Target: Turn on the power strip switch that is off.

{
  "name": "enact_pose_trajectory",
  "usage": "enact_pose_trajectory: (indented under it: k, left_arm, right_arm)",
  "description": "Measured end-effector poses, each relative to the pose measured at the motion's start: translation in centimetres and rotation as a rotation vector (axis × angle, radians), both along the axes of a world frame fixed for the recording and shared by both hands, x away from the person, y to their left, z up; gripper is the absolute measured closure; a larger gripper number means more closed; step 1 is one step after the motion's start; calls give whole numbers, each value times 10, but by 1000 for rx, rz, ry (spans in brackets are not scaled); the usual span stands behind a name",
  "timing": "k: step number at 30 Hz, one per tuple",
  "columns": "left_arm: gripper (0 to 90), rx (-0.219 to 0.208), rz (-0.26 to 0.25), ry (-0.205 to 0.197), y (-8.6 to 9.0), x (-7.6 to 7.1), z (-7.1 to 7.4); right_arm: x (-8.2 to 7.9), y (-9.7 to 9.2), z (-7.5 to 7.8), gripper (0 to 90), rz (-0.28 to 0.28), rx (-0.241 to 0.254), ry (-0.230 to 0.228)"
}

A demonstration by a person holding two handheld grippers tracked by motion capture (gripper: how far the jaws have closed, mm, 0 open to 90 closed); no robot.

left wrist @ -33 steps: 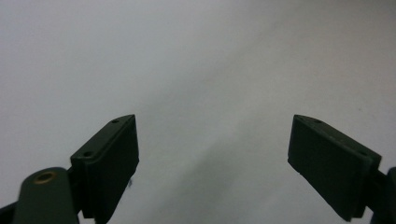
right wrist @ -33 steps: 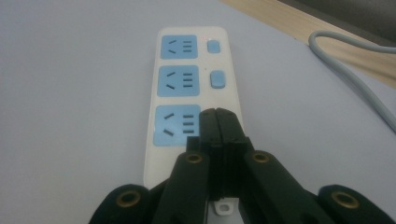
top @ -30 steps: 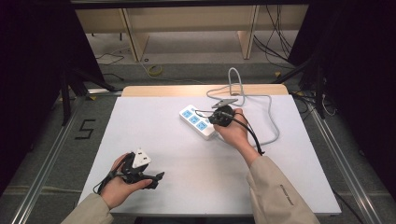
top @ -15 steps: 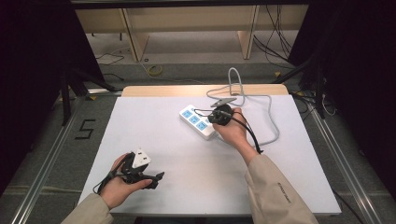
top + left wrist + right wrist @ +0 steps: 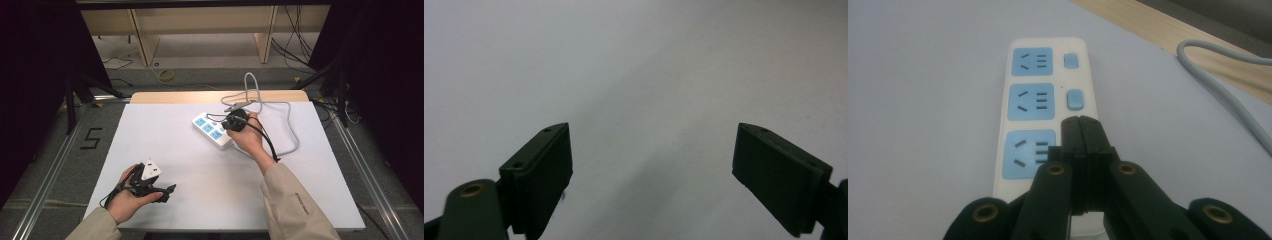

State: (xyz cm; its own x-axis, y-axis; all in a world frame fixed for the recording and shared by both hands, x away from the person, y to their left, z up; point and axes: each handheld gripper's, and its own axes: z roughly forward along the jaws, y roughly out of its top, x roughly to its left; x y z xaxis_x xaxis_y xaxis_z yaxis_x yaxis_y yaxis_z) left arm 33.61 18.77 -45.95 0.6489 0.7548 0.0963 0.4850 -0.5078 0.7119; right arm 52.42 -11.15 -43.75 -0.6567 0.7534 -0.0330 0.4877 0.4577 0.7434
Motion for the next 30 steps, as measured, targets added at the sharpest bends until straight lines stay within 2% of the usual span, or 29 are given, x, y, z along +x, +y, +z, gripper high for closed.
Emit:
enact_pose_trajectory:
  k: [30]
  left_arm:
    - [160, -8, 3, 1, 0, -1, 0]
  right_arm:
    - [15, 9, -4, 900, -14, -2, 25]
